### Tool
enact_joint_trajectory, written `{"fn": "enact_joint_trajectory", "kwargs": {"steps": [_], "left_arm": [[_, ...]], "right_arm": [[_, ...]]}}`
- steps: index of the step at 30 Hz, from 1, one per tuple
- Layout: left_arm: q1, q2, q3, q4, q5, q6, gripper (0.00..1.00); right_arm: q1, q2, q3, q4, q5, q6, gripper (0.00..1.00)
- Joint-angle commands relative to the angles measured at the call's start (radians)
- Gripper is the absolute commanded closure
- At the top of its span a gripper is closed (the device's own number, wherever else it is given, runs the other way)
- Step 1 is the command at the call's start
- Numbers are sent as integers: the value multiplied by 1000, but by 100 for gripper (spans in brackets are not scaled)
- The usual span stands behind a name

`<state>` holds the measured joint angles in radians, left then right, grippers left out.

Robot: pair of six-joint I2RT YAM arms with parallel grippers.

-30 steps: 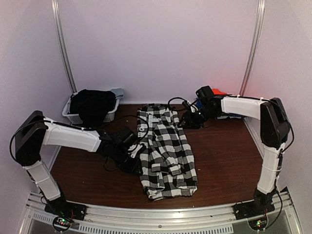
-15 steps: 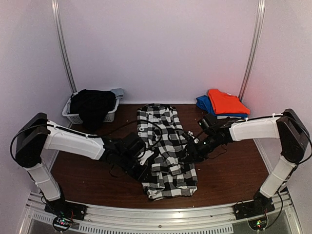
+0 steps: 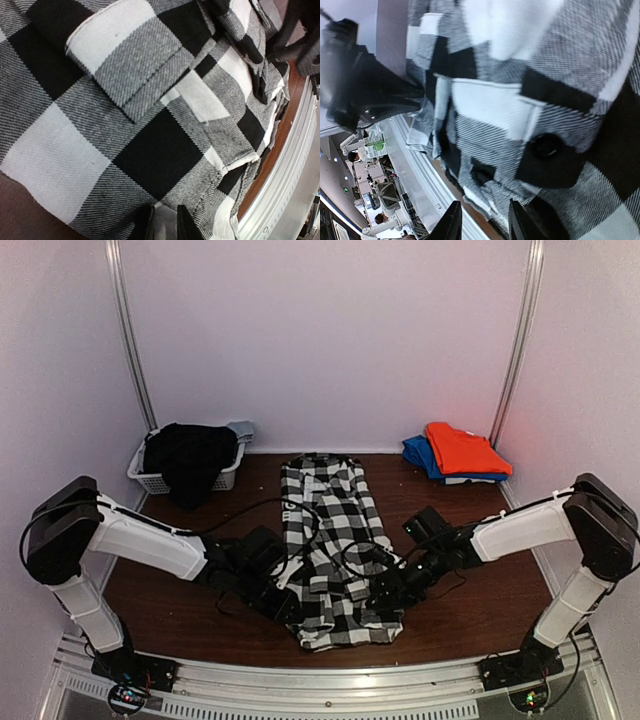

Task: Fold and stack the mixed laundry pile
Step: Pick up the rectangle-folded shirt from the center of the board.

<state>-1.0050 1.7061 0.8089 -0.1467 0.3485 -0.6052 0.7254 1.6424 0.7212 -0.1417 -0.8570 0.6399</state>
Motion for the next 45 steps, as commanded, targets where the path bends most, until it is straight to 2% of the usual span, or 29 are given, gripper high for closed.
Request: {"fn": "enact_joint_trajectory", "kwargs": {"steps": [1,5,8,11,15,20,23,28,35,41,45], "left_arm": [[6,-49,-57,-90,-96,-35,82],[31,-125,-97,-98,-104,-37,81],[32,-230,-104,-62,-77,-31,68],[32,-343,-124,-26,-69,-76,52],[32,-426,-188,2,-81,-198,44],[32,-413,-307,96,-69,-388,45],[31,-394,-352,141,-67,-445,48],[31,-350,-369,219,-51,-464,53],[32,-257,-399,388,-2,-499,53],[28,-200,-438,506,44,-537,58],[19,-195,-417,453,37,-504,64]], "right_arm": [[17,-121,54,-28,-34,-15,68],[14,-225,65,-84,-36,-28,64],[-7,-284,20,-98,-10,2,58],[-18,-305,-62,-61,2,69,57],[-18,-334,-165,50,22,207,56],[-20,-350,-206,51,100,256,55],[-20,-337,-237,79,120,284,55],[-20,-280,-284,190,131,323,55],[-7,-183,-305,348,114,371,56],[25,-95,-308,447,105,402,59],[49,-73,-317,485,107,424,64]]}}
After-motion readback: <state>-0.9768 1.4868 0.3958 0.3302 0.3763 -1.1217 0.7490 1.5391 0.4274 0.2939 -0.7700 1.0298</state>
